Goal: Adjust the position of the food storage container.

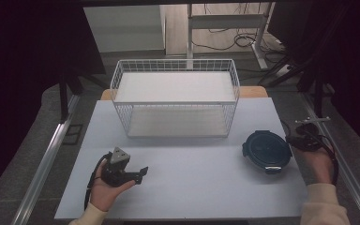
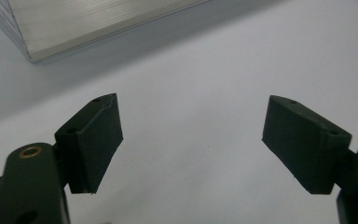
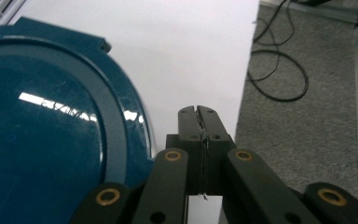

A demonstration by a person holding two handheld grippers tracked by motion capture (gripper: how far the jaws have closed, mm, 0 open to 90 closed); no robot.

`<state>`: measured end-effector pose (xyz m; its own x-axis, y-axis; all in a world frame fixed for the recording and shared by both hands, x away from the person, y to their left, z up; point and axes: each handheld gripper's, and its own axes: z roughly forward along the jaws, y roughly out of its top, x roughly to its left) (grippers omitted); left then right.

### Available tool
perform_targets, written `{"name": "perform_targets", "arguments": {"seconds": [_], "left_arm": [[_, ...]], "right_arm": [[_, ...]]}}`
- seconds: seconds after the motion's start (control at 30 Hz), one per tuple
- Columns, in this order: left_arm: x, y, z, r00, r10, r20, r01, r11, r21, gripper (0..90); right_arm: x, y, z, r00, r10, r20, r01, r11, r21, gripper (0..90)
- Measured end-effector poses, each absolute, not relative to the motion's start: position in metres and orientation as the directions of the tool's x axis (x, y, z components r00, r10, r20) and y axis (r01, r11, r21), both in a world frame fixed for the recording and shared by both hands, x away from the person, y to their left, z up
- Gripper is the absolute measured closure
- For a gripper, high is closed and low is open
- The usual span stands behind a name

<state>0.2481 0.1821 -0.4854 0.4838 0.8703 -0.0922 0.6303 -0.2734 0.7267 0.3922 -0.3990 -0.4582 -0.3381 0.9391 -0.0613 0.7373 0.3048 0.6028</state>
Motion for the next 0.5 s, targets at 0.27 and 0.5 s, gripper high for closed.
{"name": "perform_targets", "arguments": {"seconds": [0.27, 0.5], "left_arm": [[0.248, 0.181, -0.487, 0.482, 0.872, -0.081, 0.63, -0.281, 0.723, 19.5], [0.248, 0.18, -0.486, 0.488, 0.869, -0.078, 0.626, -0.286, 0.726, 19.5]], "right_arm": [[0.391, -0.396, -0.458, -0.337, 0.938, -0.081, 0.737, 0.316, 0.597, 90.0], [0.393, -0.385, -0.467, -0.373, 0.927, -0.05, 0.758, 0.335, 0.56, 90.0]]}}
